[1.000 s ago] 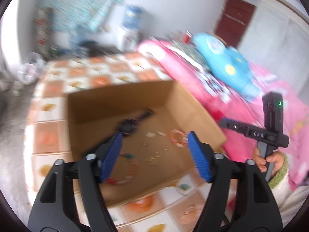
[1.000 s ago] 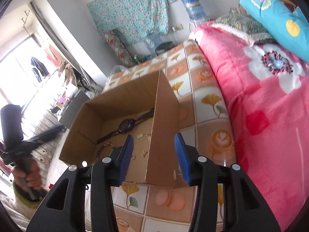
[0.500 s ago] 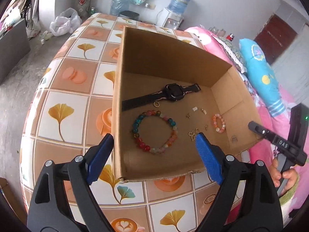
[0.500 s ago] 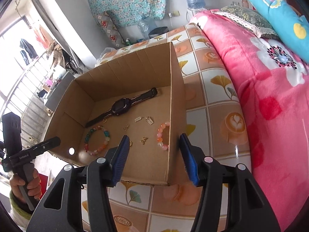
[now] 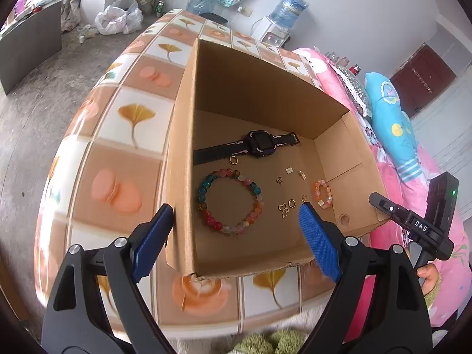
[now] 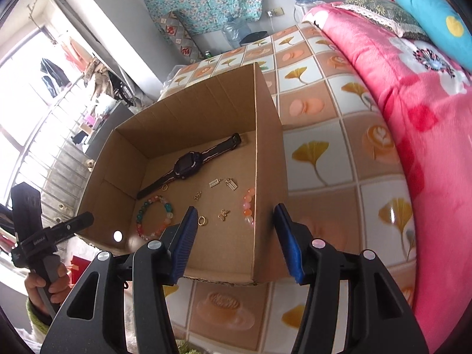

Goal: Organize jewelry

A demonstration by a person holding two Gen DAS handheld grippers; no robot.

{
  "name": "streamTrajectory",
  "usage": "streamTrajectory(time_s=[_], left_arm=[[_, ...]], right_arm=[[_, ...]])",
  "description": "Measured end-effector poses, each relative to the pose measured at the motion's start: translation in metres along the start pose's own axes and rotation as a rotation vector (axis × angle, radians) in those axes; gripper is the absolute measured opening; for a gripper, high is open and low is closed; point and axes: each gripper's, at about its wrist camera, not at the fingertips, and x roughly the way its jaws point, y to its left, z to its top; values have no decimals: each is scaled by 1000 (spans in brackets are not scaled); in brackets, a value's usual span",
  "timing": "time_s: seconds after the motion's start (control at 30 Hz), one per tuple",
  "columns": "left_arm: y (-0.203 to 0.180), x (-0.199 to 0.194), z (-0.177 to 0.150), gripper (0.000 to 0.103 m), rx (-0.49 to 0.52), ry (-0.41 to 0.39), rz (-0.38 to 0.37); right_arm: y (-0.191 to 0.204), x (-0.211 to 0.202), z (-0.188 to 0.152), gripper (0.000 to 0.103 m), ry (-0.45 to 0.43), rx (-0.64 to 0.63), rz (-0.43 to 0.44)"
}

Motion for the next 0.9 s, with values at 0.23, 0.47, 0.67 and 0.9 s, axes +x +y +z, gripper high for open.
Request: streamTrajectory(time_s=[0.23,0.47,0.67,0.9], left_arm=[[-2,-15,-27,82,33,-17,33],[-4,-24,-37,82,76,-94,62],[-18,-70,-70,86,153,-327,203],[-46,-87,-105,94,245,-370,308]], right_arm=[[3,-15,-28,53,0,12,6],[4,-29,-41,53,-36,-15,1],[14,-80,-62,71,-223,-60,-102],[45,-99,-100,85,-213,-174,-106]])
